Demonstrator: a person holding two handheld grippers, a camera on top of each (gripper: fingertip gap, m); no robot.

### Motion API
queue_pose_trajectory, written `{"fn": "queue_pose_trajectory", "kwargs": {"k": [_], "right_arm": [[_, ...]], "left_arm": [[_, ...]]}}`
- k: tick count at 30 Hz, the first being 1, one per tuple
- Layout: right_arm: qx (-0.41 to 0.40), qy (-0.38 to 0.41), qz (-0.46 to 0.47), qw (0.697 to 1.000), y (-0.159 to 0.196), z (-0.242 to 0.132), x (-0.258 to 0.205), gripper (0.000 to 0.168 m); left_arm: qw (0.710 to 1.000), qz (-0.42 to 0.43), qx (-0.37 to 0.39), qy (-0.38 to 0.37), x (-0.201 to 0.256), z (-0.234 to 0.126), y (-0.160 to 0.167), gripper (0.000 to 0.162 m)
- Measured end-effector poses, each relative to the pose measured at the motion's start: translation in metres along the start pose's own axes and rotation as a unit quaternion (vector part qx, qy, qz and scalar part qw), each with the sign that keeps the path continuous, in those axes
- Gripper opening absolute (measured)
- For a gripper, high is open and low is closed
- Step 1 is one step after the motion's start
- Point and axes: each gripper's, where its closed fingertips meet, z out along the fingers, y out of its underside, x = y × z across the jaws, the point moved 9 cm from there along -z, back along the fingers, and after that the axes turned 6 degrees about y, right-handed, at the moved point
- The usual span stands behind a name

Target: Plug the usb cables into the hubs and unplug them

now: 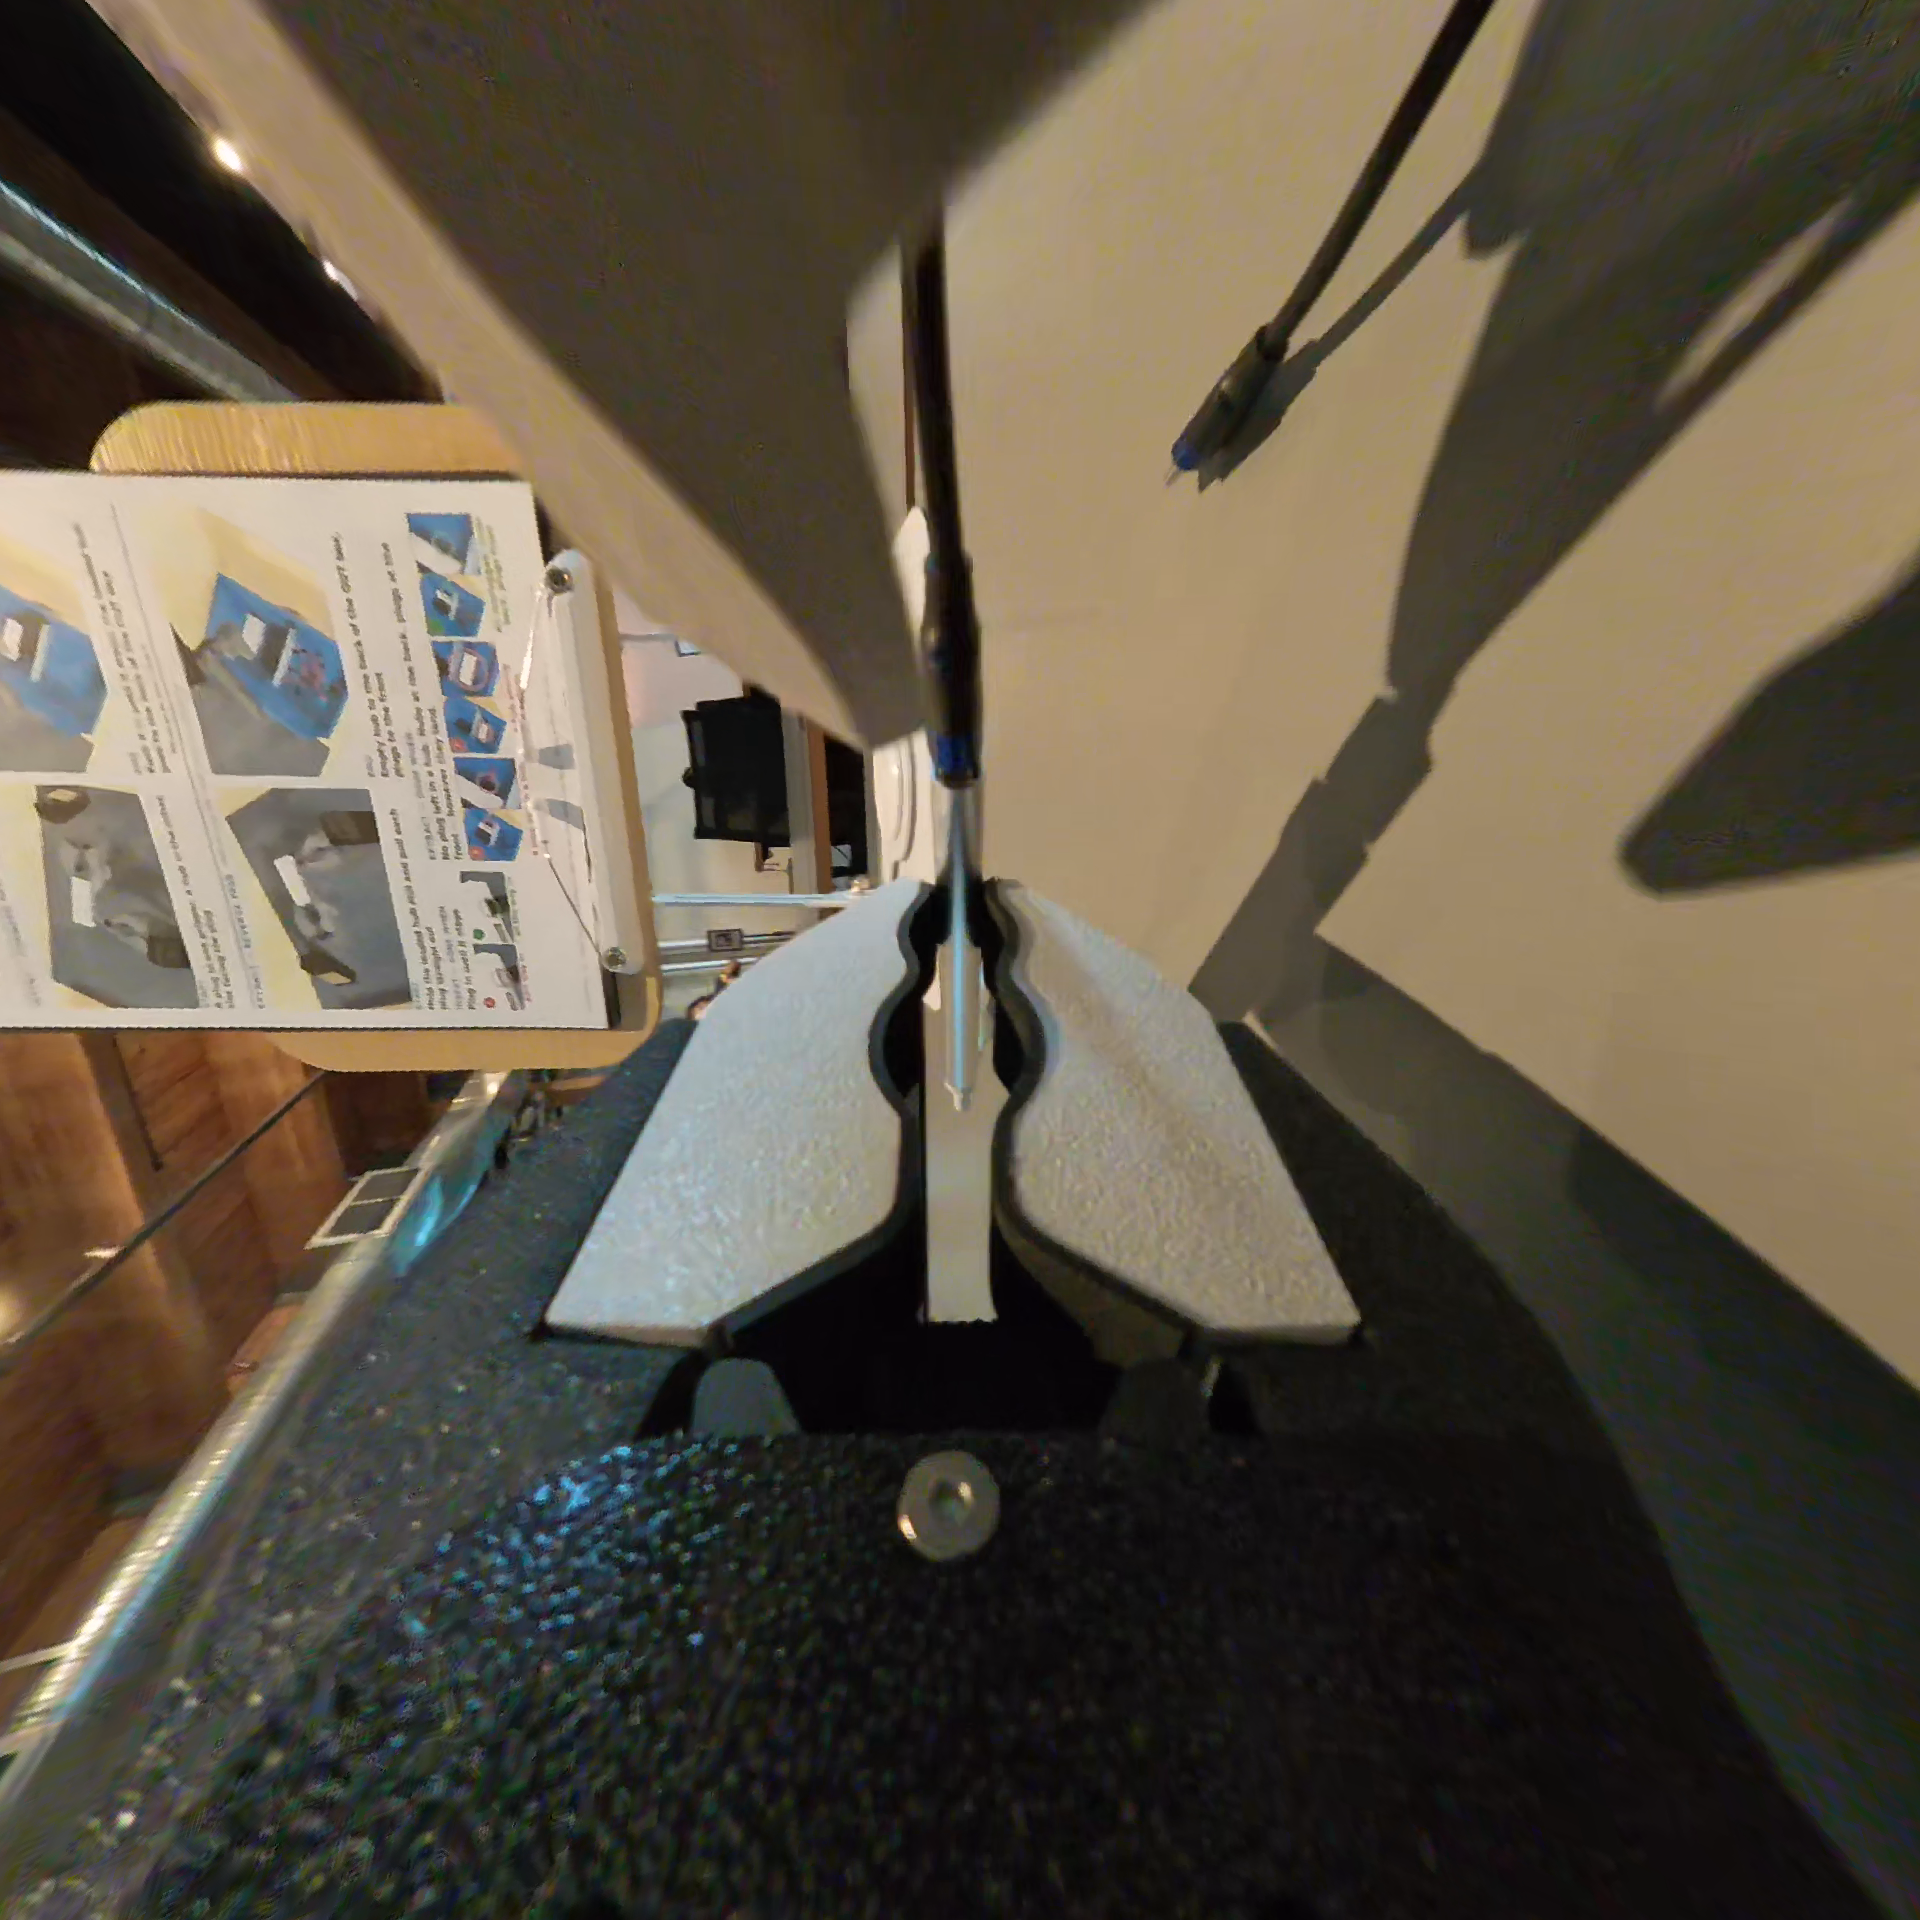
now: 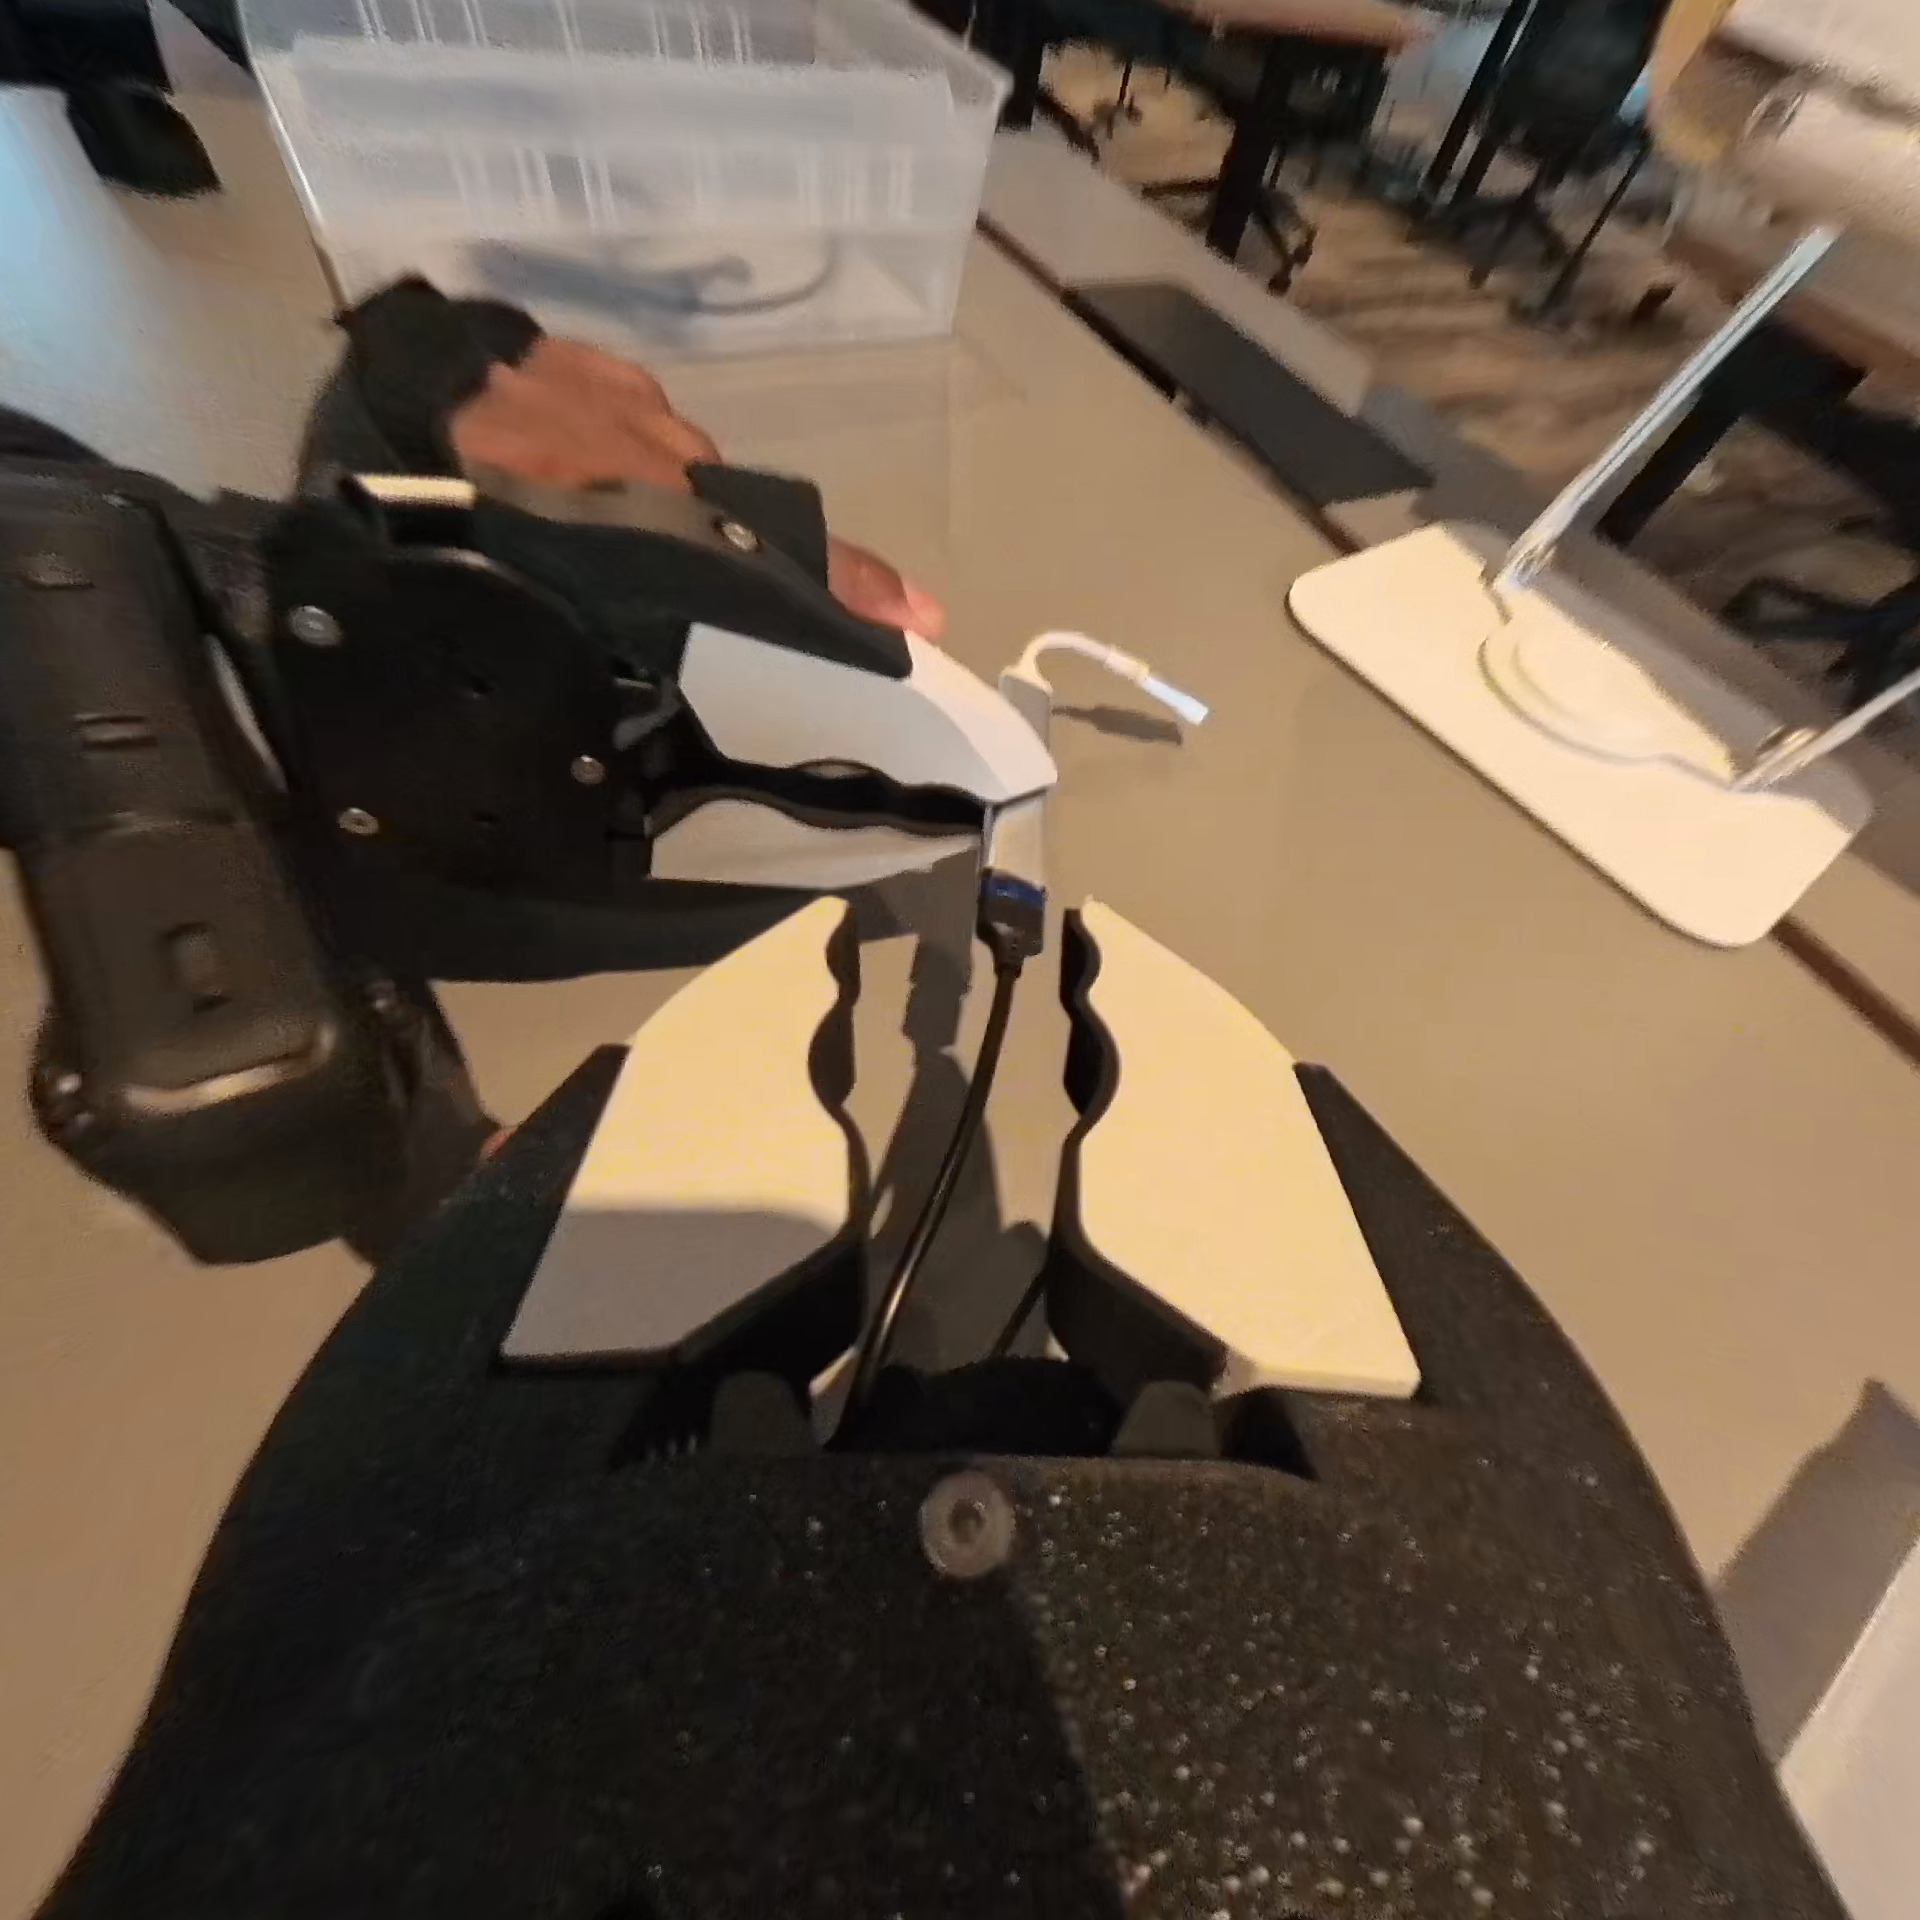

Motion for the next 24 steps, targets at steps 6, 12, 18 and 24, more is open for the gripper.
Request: {"fn": "queue_pose_trajectory", "kwargs": {"k": [6, 12, 18, 24], "right_arm": [[0.087, 0.051, -0.055, 0.993, -0.015, -0.019, 0.004, 0.038], [0.196, 0.11, -0.112, 0.968, -0.03, -0.042, -0.002, 0.031], [0.24, 0.117, -0.088, 0.96, -0.037, -0.055, -0.001, 0.029], [0.253, 0.093, -0.089, 0.959, -0.039, -0.054, -0.011, 0.028]], "left_arm": [[0.998, -0.066, -0.004, 0.025, -0.008, 0.0, 0.01, 0.008], [0.983, -0.175, -0.018, 0.057, -0.04, -0.009, 0.035, 0.008], [0.957, -0.281, -0.03, 0.07, -0.103, -0.044, 0.08, 0.007], [0.897, -0.43, 0.007, 0.105, -0.183, -0.105, 0.145, 0.007]]}}
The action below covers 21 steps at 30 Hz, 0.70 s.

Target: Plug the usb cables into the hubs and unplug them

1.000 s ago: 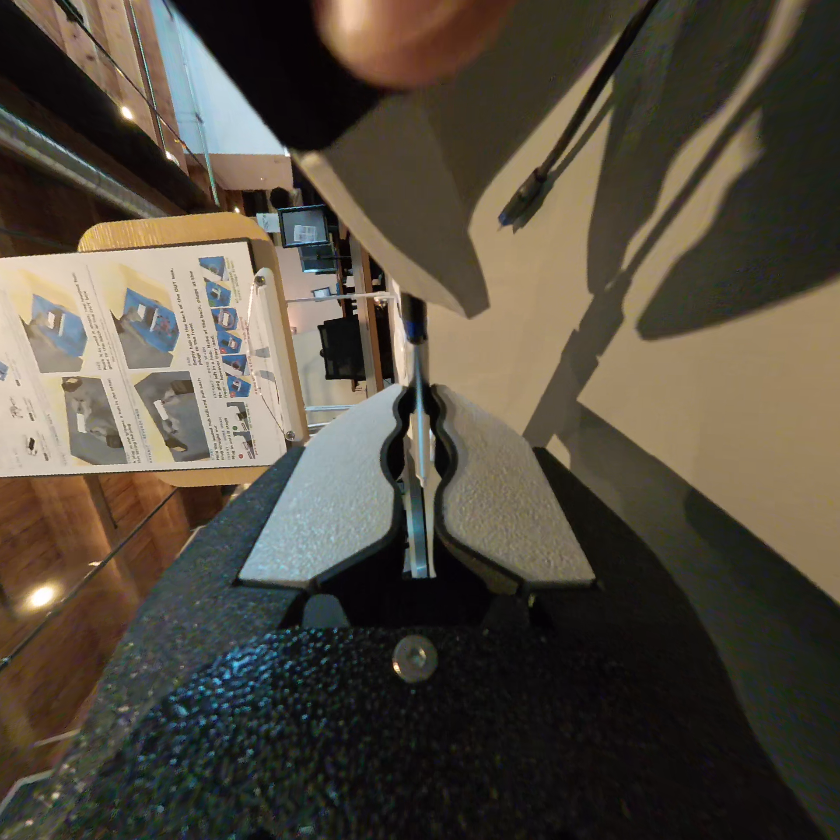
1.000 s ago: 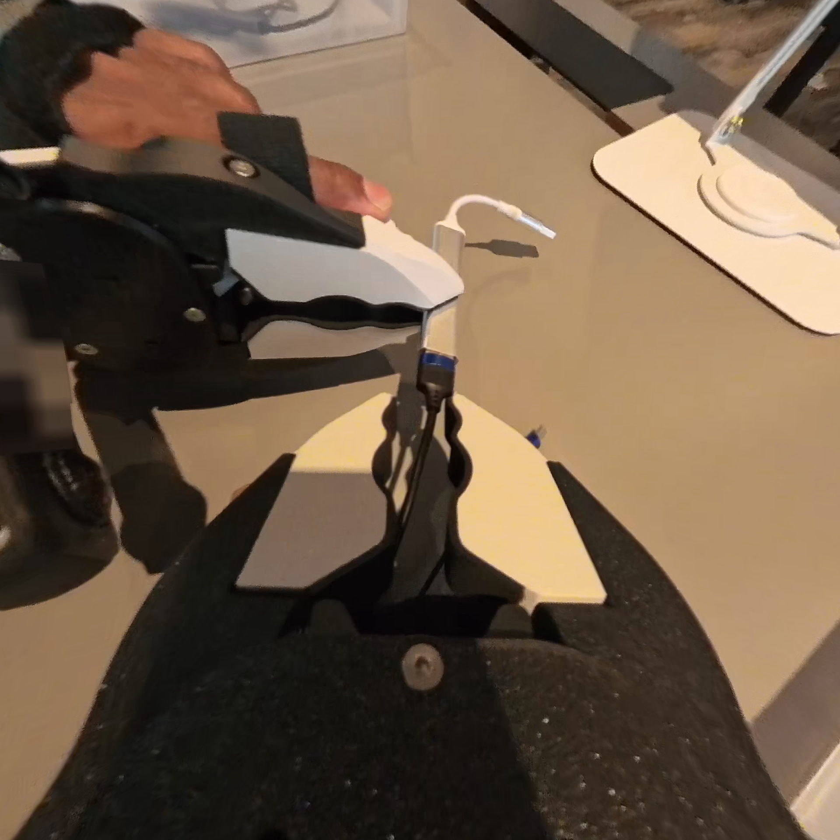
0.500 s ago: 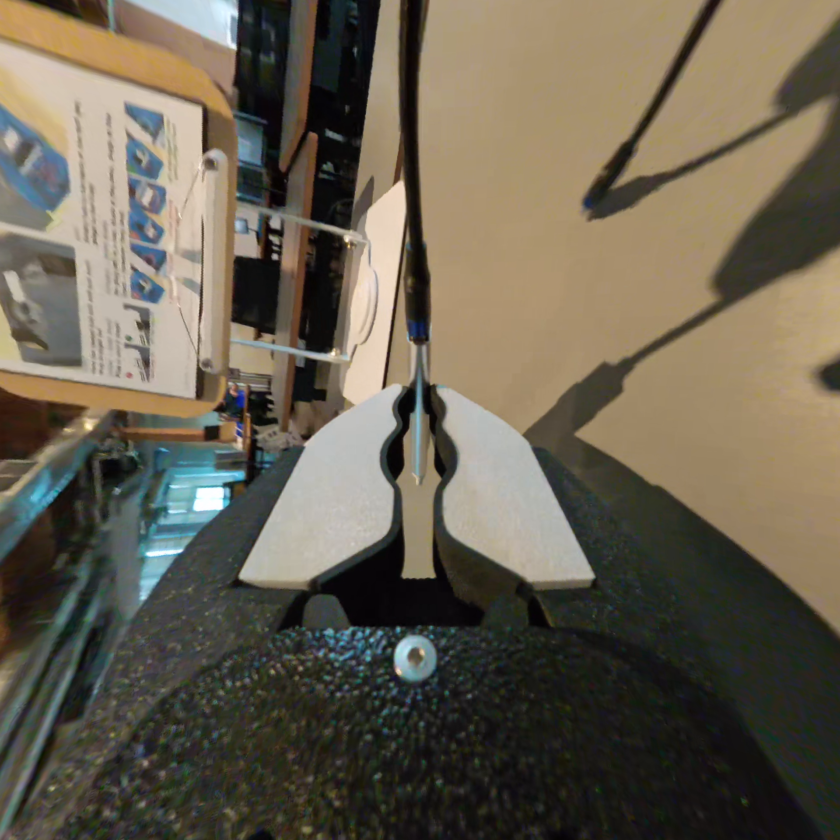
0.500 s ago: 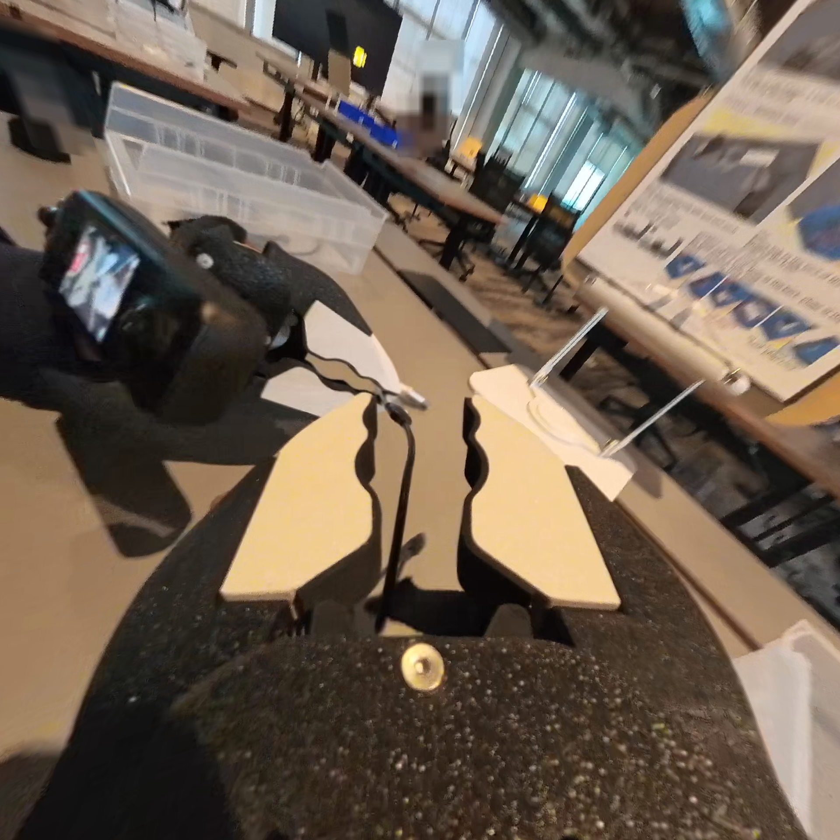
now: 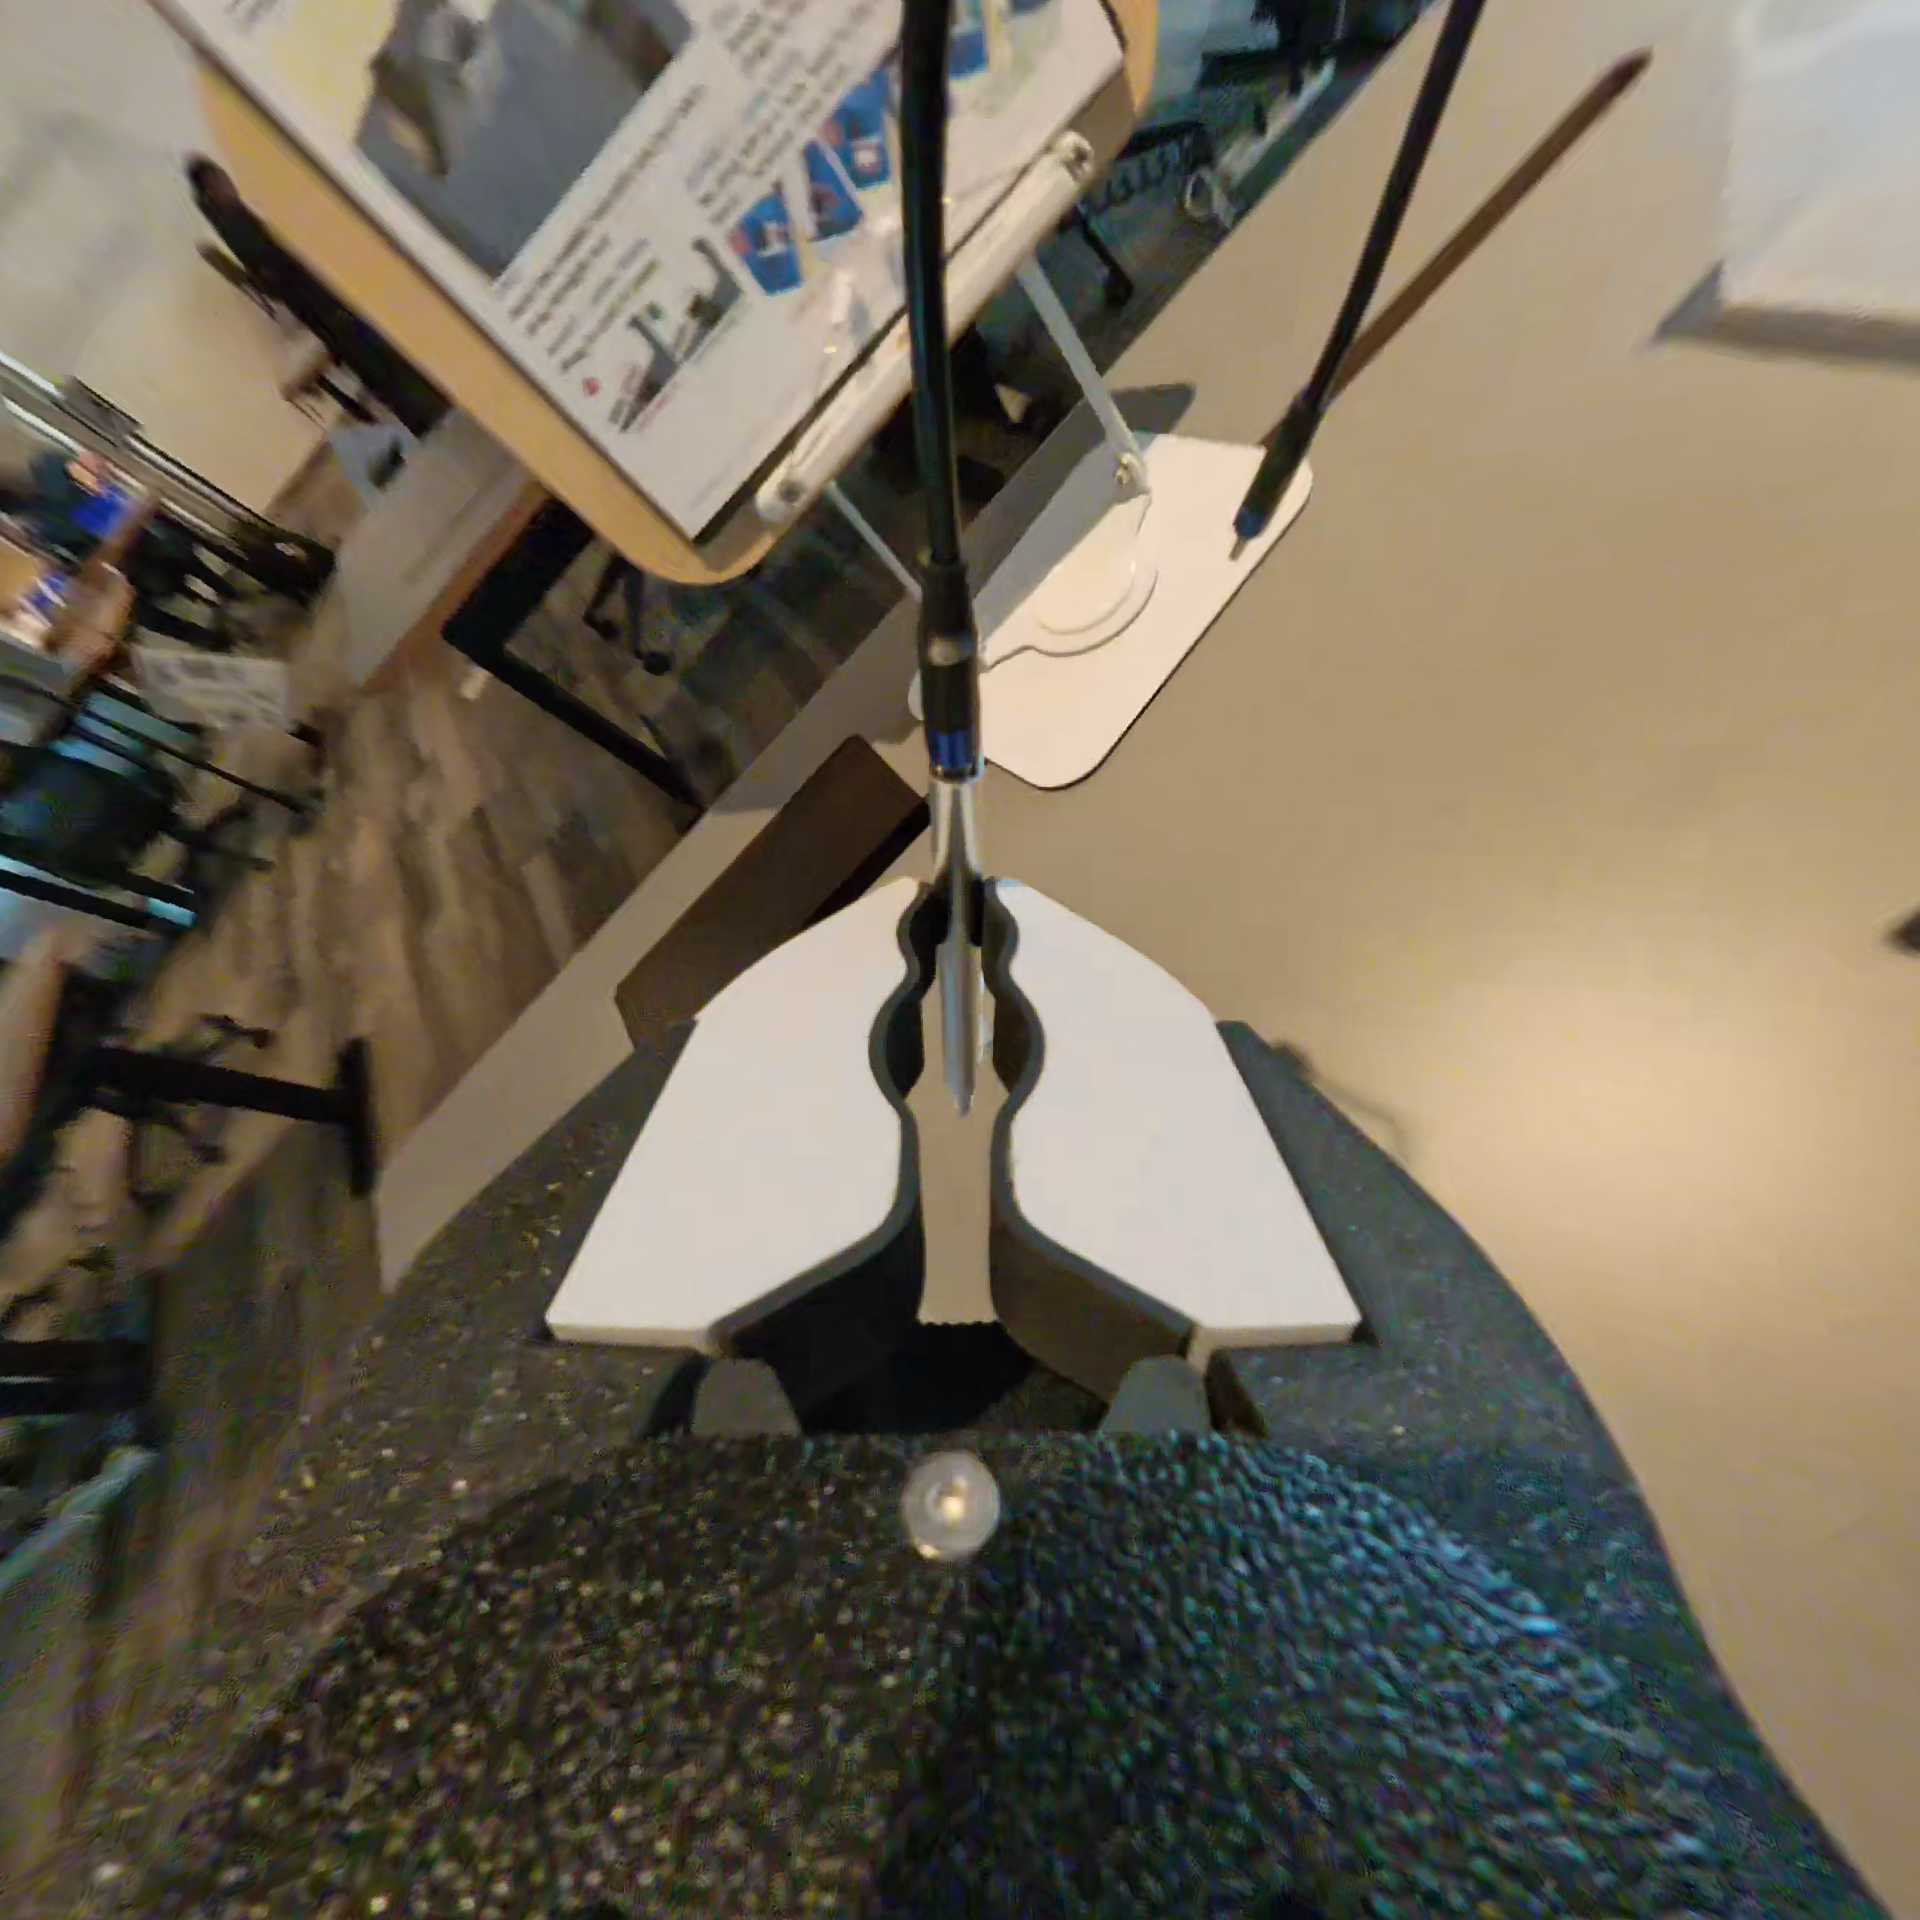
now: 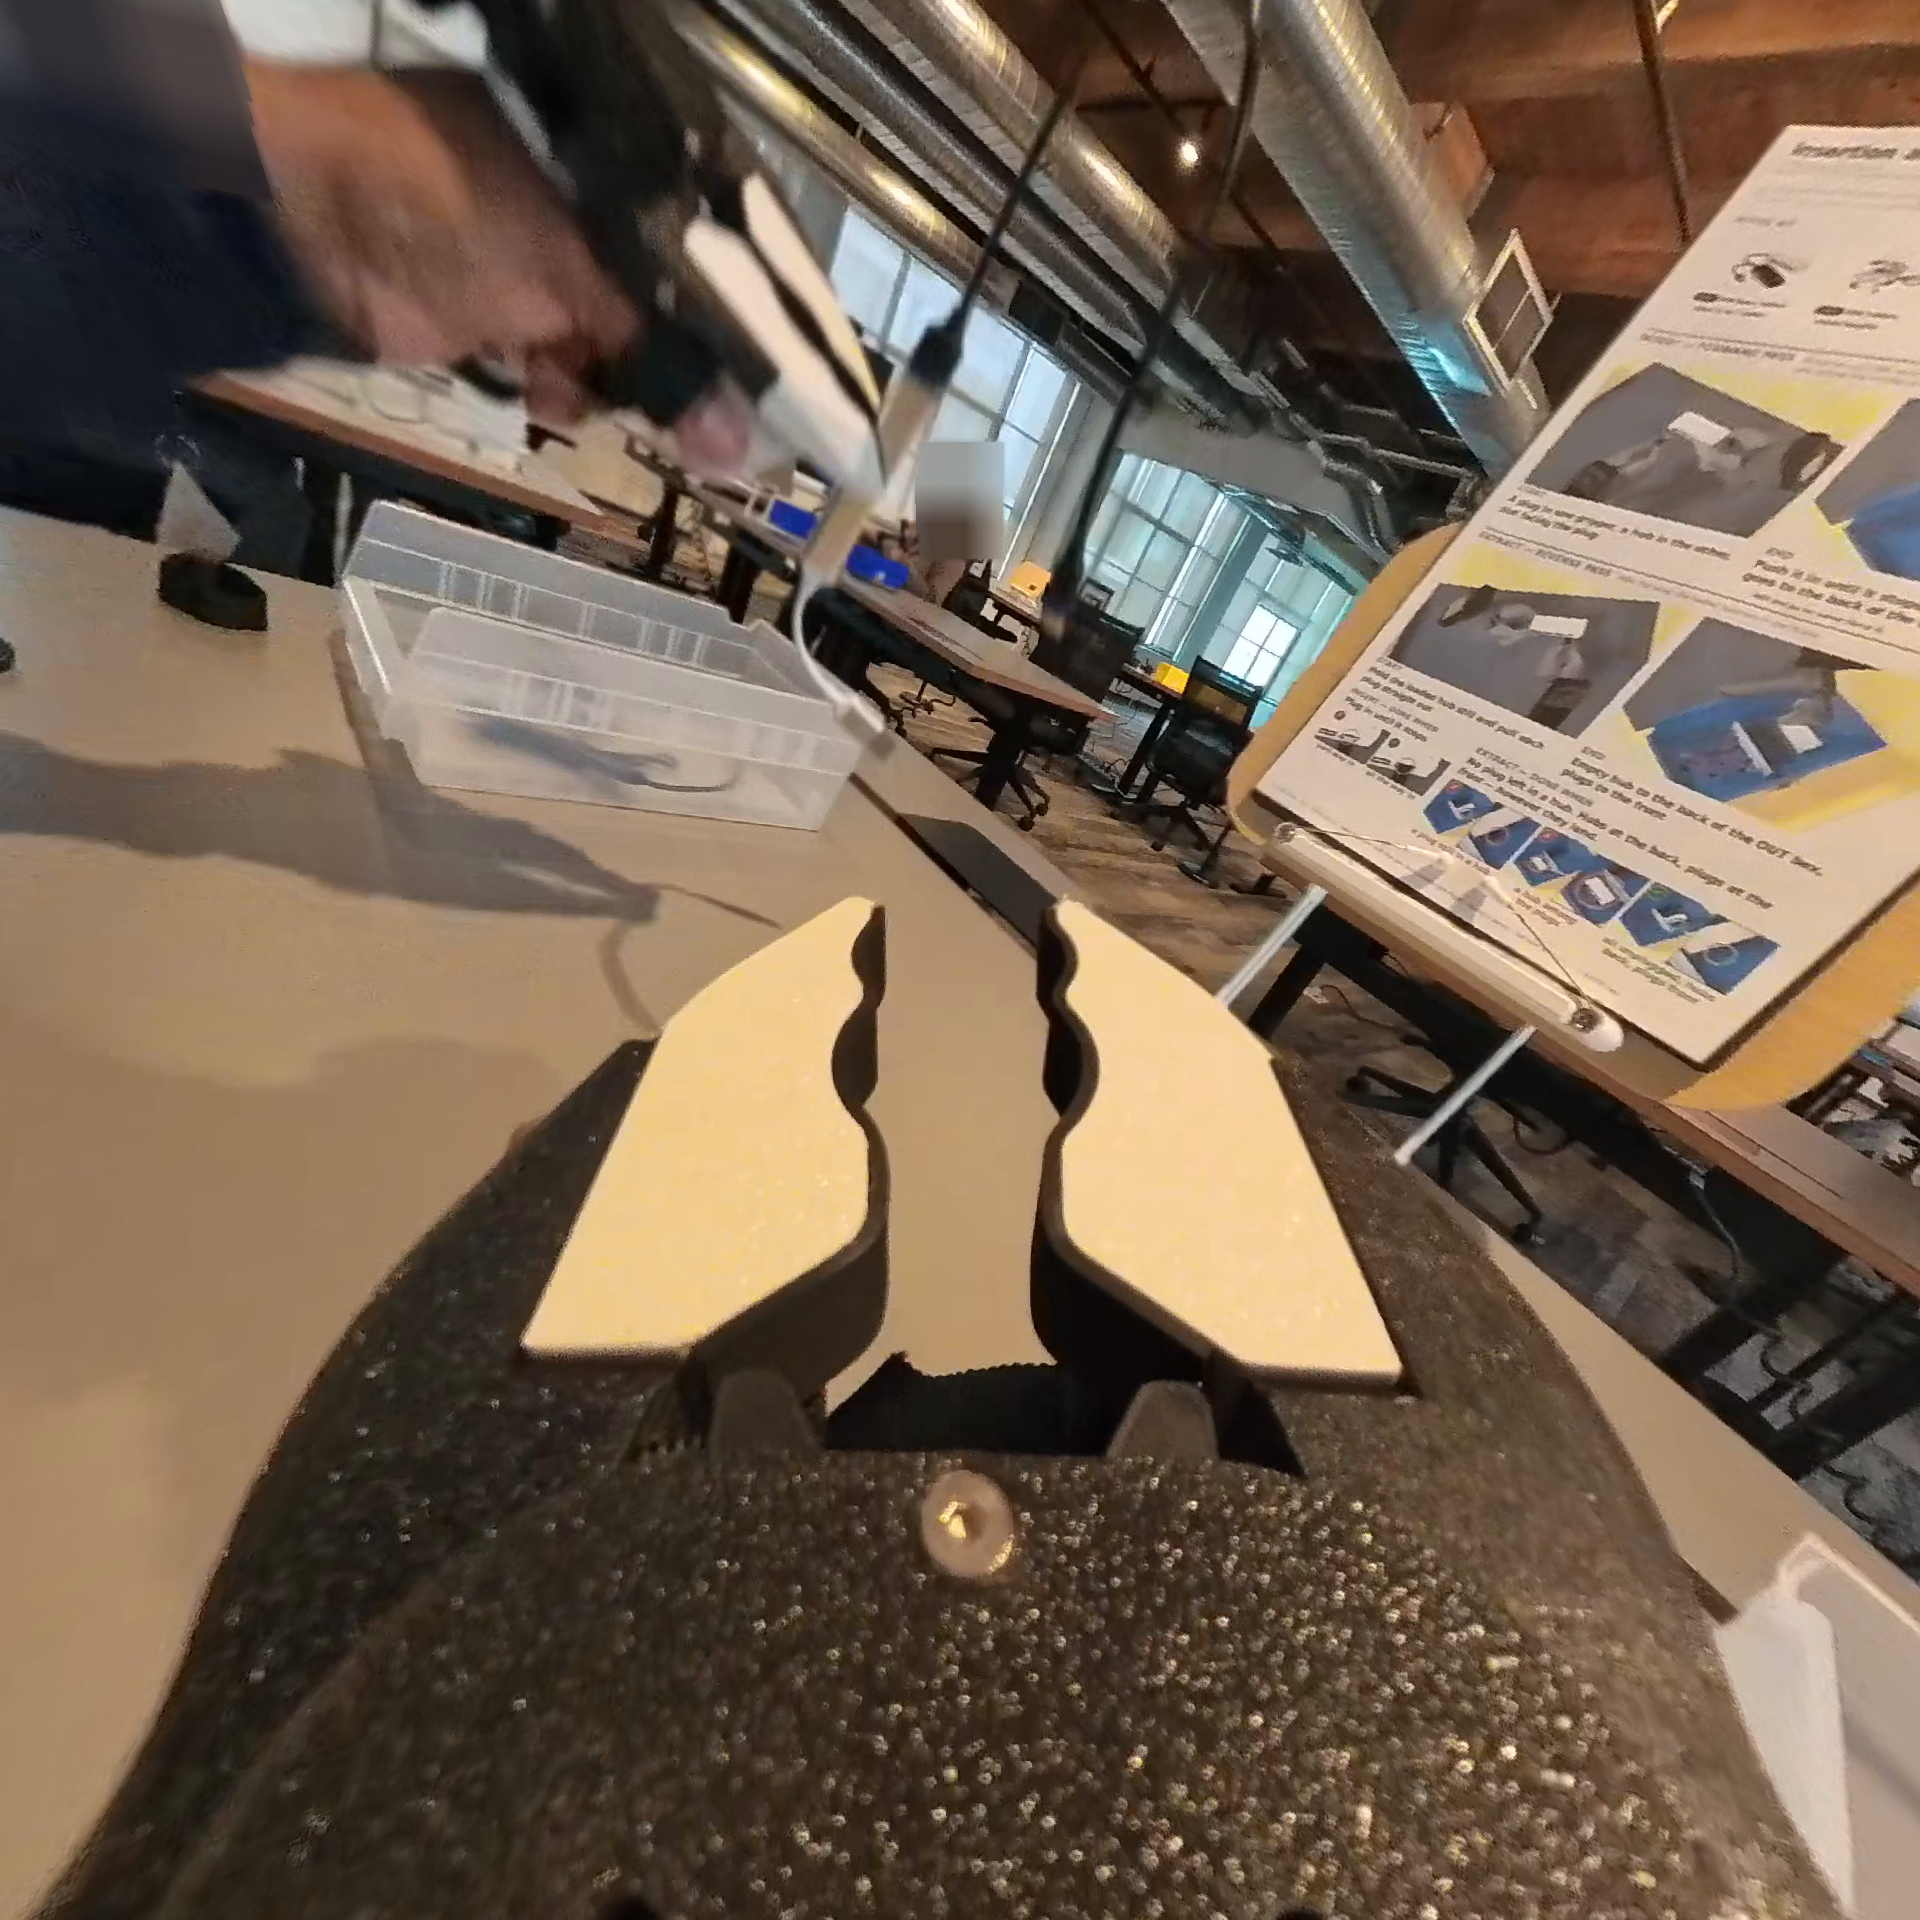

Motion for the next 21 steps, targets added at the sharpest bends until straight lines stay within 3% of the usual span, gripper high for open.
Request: {"fn": "queue_pose_trajectory", "kwargs": {"k": [6, 11, 15, 21], "right_arm": [[-0.015, -0.032, -0.021, 0.999, 0.006, 0.007, -0.02, 0.026], [-0.029, -0.05, -0.039, 0.998, 0.011, 0.011, -0.033, 0.024], [-0.035, -0.059, -0.042, 0.997, 0.014, 0.013, -0.039, 0.024], [-0.046, -0.069, -0.059, 0.995, 0.019, 0.014, -0.046, 0.023]], "left_arm": [[0.994, -0.112, 0.01, -0.005, -0.075, -0.079, 0.019, 0.007], [0.984, -0.158, -0.05, -0.061, -0.118, -0.128, 0.06, 0.007], [0.967, -0.202, -0.148, -0.038, -0.133, -0.128, 0.106, 0.007], [0.927, -0.274, -0.255, 0.025, -0.141, -0.087, 0.175, 0.007]]}}
